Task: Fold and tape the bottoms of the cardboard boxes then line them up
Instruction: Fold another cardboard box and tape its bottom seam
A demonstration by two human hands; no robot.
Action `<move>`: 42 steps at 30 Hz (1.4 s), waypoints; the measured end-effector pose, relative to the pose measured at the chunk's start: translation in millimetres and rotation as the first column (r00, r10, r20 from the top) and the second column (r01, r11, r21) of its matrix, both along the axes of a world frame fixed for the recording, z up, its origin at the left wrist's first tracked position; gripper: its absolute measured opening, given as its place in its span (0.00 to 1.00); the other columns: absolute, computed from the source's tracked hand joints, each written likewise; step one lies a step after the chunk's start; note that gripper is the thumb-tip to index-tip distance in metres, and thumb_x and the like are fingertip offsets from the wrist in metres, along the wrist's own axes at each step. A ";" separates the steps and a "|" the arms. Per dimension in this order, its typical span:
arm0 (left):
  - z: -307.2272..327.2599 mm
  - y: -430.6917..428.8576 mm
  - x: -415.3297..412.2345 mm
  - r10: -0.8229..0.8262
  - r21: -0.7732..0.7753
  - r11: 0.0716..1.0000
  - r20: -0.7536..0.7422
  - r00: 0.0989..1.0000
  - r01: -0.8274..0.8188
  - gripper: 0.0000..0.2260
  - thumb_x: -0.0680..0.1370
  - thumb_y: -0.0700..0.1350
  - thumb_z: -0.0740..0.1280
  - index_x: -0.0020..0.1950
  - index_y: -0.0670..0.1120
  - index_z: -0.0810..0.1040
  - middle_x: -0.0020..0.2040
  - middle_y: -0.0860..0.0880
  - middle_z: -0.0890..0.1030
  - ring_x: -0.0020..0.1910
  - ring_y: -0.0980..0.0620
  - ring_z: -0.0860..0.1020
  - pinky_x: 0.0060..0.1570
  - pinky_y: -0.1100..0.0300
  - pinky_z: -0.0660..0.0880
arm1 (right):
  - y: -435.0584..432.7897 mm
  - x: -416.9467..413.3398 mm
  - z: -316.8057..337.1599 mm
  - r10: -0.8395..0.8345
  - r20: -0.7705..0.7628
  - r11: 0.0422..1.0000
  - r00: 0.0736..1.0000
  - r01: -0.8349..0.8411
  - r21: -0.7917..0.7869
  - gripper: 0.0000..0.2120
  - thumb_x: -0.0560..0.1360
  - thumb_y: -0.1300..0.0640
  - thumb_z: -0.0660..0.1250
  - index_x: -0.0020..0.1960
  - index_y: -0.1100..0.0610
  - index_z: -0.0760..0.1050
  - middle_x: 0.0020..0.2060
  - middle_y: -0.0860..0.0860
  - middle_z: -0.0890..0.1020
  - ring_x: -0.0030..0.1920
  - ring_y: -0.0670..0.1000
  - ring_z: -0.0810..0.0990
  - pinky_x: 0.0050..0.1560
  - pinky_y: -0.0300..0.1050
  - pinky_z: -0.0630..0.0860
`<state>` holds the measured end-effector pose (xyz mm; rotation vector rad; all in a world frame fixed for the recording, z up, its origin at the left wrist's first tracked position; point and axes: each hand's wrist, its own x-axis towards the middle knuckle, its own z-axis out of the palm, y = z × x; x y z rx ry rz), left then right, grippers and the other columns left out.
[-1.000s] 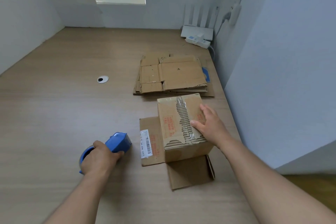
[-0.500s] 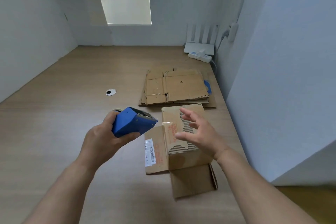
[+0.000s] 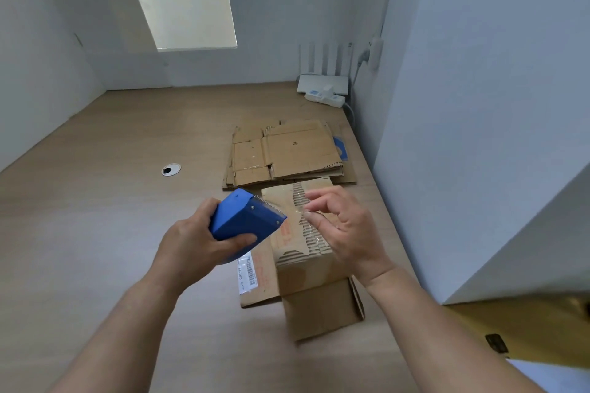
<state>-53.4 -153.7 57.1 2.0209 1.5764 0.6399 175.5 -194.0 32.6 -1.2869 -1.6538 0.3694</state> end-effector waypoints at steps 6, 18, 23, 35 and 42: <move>4.7 -0.1 0.6 -0.168 -0.230 0.959 -0.001 0.986 0.163 0.18 0.68 0.55 0.75 0.53 0.56 0.71 0.47 0.56 0.79 0.45 0.56 0.78 0.44 0.58 0.78 | -3.6 5.4 9.5 -0.069 -0.244 0.976 0.967 0.015 -0.218 0.04 0.78 0.59 0.64 0.45 0.57 0.74 0.41 0.49 0.80 0.43 0.43 0.80 0.41 0.39 0.78; 16.3 5.1 -1.6 -0.140 -0.499 0.859 -0.012 0.990 0.115 0.29 0.57 0.69 0.69 0.50 0.52 0.77 0.43 0.53 0.82 0.42 0.52 0.80 0.38 0.63 0.72 | -9.4 12.5 4.0 -0.227 -0.028 0.898 0.973 0.199 -0.392 0.10 0.80 0.52 0.59 0.42 0.54 0.70 0.40 0.53 0.79 0.44 0.52 0.80 0.41 0.51 0.81; 28.1 8.8 -13.3 -0.239 -0.456 0.877 -0.136 0.961 0.153 0.45 0.39 0.80 0.65 0.46 0.52 0.79 0.40 0.55 0.82 0.39 0.54 0.80 0.34 0.66 0.70 | -22.5 26.6 -12.0 -0.414 -0.031 0.825 0.910 0.361 -0.434 0.11 0.79 0.56 0.60 0.39 0.57 0.70 0.34 0.51 0.75 0.36 0.50 0.73 0.31 0.35 0.68; 10.7 27.1 -24.9 -0.329 -0.546 0.825 -0.253 0.910 0.147 0.50 0.33 0.82 0.60 0.46 0.54 0.79 0.41 0.56 0.82 0.41 0.55 0.81 0.39 0.62 0.74 | -29.5 46.4 -46.7 -0.559 0.032 0.650 0.828 0.462 -0.603 0.11 0.79 0.57 0.58 0.39 0.59 0.70 0.35 0.52 0.75 0.36 0.49 0.71 0.33 0.43 0.67; -10.4 37.3 -8.6 -0.365 -0.584 0.802 -0.313 0.877 0.125 0.47 0.40 0.82 0.61 0.49 0.55 0.77 0.45 0.56 0.80 0.44 0.57 0.79 0.44 0.61 0.73 | -22.5 54.9 -64.8 -0.585 0.021 0.595 0.811 0.445 -0.669 0.10 0.79 0.57 0.59 0.40 0.58 0.70 0.36 0.53 0.76 0.37 0.52 0.72 0.33 0.43 0.68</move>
